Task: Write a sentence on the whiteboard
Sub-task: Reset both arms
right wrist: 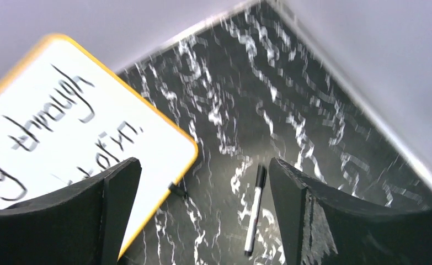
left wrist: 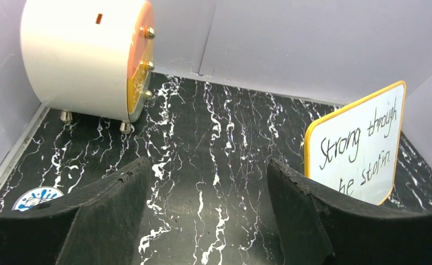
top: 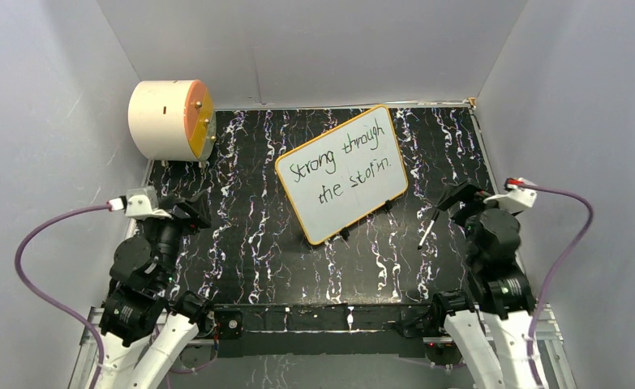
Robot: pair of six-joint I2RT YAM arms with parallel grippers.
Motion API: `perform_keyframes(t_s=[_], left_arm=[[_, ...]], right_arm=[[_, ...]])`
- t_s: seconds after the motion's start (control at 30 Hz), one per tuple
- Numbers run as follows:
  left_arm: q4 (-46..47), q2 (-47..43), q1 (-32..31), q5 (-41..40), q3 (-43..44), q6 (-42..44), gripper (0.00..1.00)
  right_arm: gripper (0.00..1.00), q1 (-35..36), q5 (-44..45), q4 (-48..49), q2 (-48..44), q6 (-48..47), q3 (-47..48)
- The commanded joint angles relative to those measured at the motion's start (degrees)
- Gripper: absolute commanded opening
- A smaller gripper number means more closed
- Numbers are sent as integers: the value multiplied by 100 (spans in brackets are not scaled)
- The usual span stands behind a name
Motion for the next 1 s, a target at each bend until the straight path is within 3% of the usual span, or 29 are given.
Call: perform_keyframes(t_s=[0.0, 0.27, 0.47, 0.97], left_arm=[[-235, -212, 39, -337, 259, -83, 73], [9, -599, 35, -488, -349, -244, 73], [-13, -546, 39, -457, -456, -212, 73], [175, -610, 96, -388, -575, -221, 73]], right_arm=[[98, -37, 58, -231, -464, -1025, 628], [99, -38, 3, 125, -1149, -1852, 202], [99, -32, -34, 467, -1521, -1888, -294], [99, -38, -135, 541, -1542, -1857, -390]])
